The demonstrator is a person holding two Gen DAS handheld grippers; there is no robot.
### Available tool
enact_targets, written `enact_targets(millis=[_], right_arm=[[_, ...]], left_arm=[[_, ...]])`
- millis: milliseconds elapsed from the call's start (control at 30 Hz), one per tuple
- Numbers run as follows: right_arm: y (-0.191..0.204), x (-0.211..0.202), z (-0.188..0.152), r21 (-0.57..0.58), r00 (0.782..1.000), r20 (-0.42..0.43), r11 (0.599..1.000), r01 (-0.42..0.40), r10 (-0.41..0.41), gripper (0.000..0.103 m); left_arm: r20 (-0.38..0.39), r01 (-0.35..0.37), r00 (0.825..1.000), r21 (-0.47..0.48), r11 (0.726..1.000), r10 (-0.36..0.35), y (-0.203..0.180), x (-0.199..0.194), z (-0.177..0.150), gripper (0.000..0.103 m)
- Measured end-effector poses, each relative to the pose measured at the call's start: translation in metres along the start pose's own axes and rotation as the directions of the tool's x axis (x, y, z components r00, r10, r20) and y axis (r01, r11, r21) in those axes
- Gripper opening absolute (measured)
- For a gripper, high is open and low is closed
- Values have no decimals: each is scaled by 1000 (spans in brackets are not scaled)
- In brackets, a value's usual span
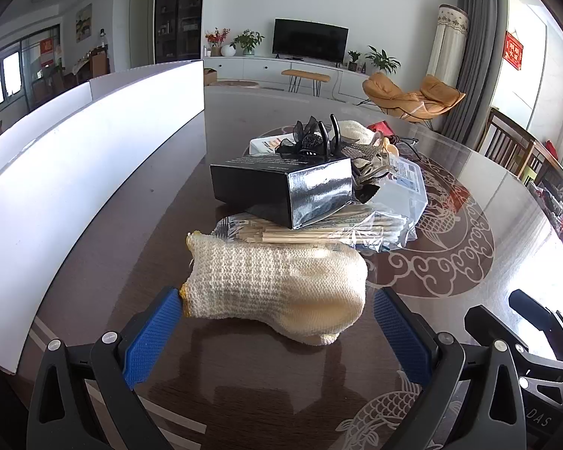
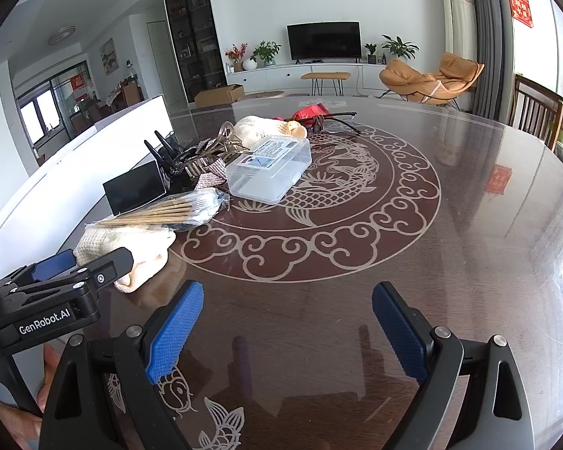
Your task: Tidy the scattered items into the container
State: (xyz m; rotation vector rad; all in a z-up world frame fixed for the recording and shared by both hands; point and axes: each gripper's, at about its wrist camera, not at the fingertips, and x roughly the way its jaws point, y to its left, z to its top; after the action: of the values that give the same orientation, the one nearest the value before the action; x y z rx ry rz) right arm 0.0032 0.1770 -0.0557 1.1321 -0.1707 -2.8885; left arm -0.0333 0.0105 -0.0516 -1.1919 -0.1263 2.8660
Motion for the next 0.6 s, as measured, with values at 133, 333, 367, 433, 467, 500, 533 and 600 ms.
enact_targets(millis=[133, 333, 367, 433, 467, 500, 533, 600], right_arm=[[0, 0, 0, 0, 1000, -1, 1000, 1, -1, 93], [2, 1, 0, -3, 1000, 0, 1000, 1, -1, 93], [2, 1, 0, -4, 1000, -1, 1000, 3, -3, 93], [3, 2, 0, -6, 1000, -4, 1000, 6, -6, 93], [3, 3, 0, -8, 1000, -5, 1000, 8, -8, 93], [3, 3, -1, -8, 1000, -6, 1000, 10, -10, 93], [3, 3, 0, -8, 1000, -7, 1000, 11, -11, 93], [3, 4, -1, -7, 1000, -8, 1000, 11, -11, 93]], left_arm=[[1, -5, 1000, 7, 1000, 5, -1, 1, -1, 103], [0, -5, 1000, -2, 1000, 5, 0, 1, -4, 103], [-2, -4, 1000, -6, 1000, 4, 1, 2, -3, 103], [-7, 1, 1000, -12, 1000, -1, 1, 3, -4, 103], [-10, 2, 1000, -13, 1000, -2, 2, 4, -4, 103], [-13, 3, 1000, -14, 1000, -3, 2, 4, -4, 103], [-15, 5, 1000, -15, 1000, -5, 2, 4, -4, 103], [-16, 6, 1000, -16, 1000, -7, 2, 5, -5, 103]])
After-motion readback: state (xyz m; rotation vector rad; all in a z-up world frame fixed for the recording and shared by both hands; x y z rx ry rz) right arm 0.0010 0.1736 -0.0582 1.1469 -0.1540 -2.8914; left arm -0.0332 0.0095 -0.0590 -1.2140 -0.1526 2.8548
